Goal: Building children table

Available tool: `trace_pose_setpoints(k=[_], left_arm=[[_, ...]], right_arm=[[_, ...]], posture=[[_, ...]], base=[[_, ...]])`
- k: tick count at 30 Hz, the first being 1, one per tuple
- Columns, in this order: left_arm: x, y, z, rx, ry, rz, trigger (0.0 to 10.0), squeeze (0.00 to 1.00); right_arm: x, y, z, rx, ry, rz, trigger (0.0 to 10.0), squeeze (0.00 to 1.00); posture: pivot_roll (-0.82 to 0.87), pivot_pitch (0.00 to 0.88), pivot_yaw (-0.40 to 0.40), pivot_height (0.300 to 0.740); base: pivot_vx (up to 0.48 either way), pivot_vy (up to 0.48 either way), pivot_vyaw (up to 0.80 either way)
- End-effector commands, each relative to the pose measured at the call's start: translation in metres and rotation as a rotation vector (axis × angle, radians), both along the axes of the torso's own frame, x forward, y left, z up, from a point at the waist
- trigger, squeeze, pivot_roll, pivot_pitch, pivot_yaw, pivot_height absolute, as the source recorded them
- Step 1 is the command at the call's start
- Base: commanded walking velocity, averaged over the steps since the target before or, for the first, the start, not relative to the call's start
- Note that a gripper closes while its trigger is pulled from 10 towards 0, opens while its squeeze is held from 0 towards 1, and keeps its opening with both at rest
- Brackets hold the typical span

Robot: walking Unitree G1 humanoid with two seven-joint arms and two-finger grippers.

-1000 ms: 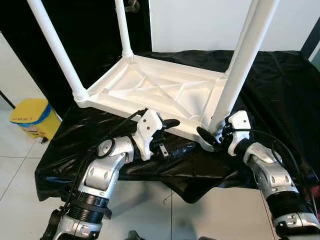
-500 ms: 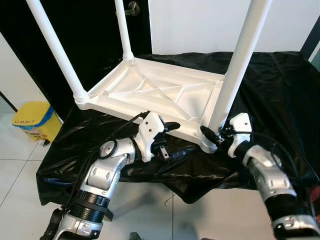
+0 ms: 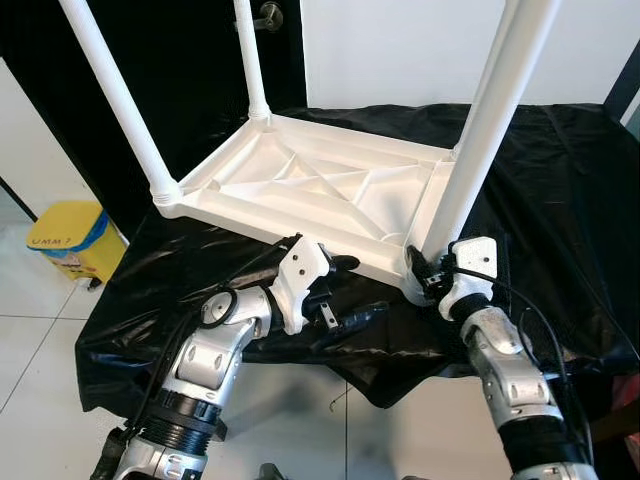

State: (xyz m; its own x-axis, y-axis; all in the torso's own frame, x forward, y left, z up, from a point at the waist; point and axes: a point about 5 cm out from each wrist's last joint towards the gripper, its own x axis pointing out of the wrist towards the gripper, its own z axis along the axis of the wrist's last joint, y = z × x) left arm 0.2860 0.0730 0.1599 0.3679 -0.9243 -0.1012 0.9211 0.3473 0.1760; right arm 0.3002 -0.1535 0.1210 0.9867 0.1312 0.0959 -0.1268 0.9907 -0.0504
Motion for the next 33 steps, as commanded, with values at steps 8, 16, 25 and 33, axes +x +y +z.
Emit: trace_pose_setpoints(k=[8,16,25,33], left_arm=[[0.011,-0.001,0.001,-0.006,-0.048,0.168,10.0,0.00],[0.011,-0.006,-0.007,-0.032,-0.041,0.210,10.0,0.00],[0.013,-0.003,-0.011,-0.043,-0.060,0.250,10.0,0.00],[0.011,0.000,-0.012,-0.057,-0.061,0.266,10.0,0.00]], right_arm=[[-0.006,-0.004,-0.014,0.045,0.079,-0.248,10.0,0.00],[-0.008,0.013,-0.018,0.073,0.080,-0.277,10.0,0.00],[-0.005,0.012,-0.013,0.067,0.058,-0.245,10.0,0.12],[-0.005,0.015,-0.006,0.107,0.000,-0.161,10.0,1.00]], posture=[[-0.19,0.000,0.034,0.740],[-0.19,0.000,0.053,0.740],[-0.18,0.000,0.042,0.740],[-0.16,0.000,0.042,0.740]], base=[[0.000,0.000,0.00],[0.000,0.000,0.00],[0.000,0.000,0.00],[0.000,0.000,0.00]])
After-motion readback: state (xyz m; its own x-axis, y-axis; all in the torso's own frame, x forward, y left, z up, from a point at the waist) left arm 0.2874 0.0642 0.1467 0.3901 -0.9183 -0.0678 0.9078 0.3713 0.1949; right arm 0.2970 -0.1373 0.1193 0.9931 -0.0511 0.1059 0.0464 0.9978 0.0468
